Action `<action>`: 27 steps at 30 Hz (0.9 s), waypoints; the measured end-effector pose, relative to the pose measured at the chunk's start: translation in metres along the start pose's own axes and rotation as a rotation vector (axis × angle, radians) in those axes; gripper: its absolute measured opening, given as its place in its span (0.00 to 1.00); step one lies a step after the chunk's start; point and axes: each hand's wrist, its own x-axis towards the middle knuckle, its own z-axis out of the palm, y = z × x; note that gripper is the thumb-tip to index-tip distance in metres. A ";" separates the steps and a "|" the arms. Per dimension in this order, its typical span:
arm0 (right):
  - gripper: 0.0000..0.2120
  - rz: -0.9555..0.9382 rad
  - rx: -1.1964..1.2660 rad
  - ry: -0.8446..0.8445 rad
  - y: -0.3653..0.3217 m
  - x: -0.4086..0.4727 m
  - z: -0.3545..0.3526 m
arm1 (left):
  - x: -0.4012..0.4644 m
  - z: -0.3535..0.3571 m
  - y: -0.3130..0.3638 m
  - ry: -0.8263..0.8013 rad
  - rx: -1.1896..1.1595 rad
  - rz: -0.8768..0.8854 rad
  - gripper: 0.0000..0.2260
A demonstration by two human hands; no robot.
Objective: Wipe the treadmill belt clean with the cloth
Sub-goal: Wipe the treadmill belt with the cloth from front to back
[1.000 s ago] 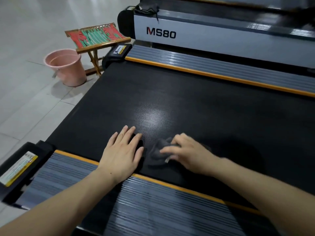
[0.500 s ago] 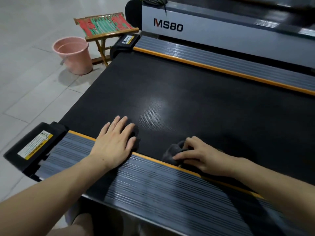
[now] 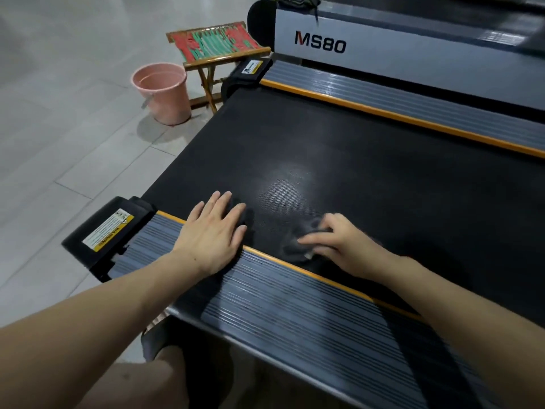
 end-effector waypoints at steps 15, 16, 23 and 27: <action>0.10 0.076 0.078 0.106 -0.042 0.130 0.055 | -0.014 -0.022 -0.043 -0.045 0.046 -0.045 0.25; 0.10 0.056 0.085 0.083 -0.039 0.114 0.047 | -0.014 -0.027 -0.044 -0.052 0.049 -0.032 0.25; 0.14 0.065 0.010 -0.019 -0.005 -0.039 -0.009 | -0.012 -0.044 -0.046 -0.067 0.071 0.049 0.26; 0.11 0.067 -0.002 0.090 -0.017 0.012 0.020 | -0.029 -0.042 -0.053 -0.097 0.056 0.032 0.26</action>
